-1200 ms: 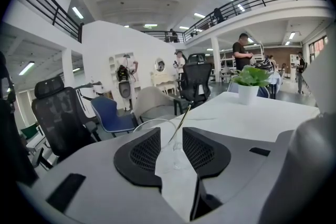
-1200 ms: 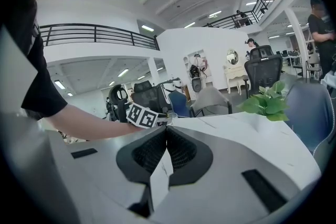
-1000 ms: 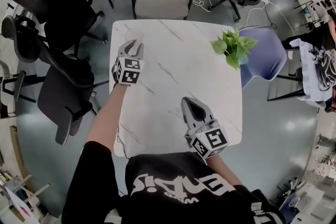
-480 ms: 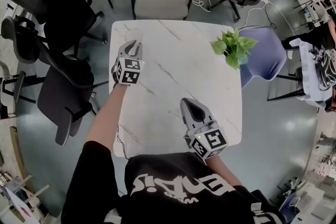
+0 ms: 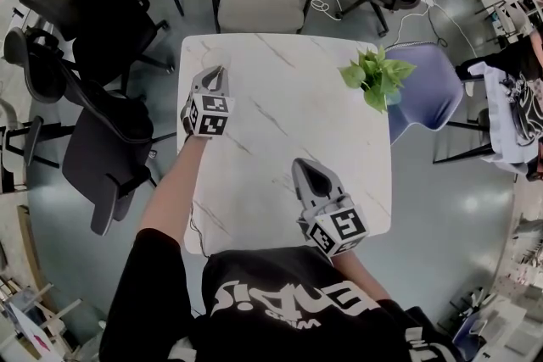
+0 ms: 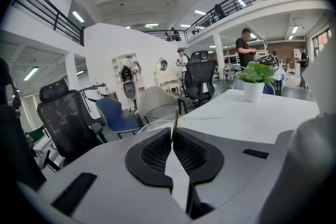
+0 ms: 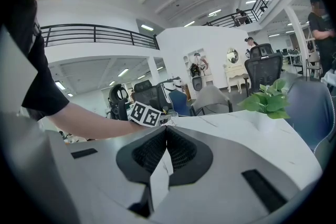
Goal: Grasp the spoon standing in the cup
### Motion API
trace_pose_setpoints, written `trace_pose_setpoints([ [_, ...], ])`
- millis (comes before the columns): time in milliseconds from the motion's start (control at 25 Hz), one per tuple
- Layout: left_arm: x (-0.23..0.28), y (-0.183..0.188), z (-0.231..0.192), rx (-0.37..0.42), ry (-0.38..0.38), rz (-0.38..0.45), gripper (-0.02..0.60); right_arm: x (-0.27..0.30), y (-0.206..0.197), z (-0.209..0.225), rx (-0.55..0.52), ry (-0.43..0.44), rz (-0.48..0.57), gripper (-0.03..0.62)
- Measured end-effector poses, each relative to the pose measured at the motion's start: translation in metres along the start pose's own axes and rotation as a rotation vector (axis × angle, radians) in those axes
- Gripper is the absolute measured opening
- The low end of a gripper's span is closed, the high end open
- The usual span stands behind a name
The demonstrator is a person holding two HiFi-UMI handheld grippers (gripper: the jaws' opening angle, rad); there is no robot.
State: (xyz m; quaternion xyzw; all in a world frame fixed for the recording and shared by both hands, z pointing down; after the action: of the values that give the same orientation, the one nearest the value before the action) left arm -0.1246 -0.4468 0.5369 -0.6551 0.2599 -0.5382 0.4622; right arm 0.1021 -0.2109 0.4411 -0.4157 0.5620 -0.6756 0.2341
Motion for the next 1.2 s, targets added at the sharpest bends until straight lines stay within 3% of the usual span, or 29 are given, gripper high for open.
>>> trace_pose_setpoints([
  [360,-0.007,0.004,-0.007,0.0,0.027,0.009,0.018,-0.002,-0.001,-0.001,0.002,0.001,0.006,0.012],
  [1200,-0.063,0.051,-0.004,-0.01,0.031,0.134,0.018,-0.022,0.002,-0.011,-0.016,0.005,0.045,0.012],
])
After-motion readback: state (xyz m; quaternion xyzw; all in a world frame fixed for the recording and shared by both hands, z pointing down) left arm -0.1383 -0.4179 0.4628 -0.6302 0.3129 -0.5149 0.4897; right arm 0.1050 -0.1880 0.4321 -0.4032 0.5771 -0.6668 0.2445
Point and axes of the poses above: the fingertips, and each gripper's own axes: x forward along the fingers, z to its right, y out of its top, the point moved 8 cm from there along -x, backward along the fingers, and after that the axes turned 15 degrees about -x, right-handed, at the moved point
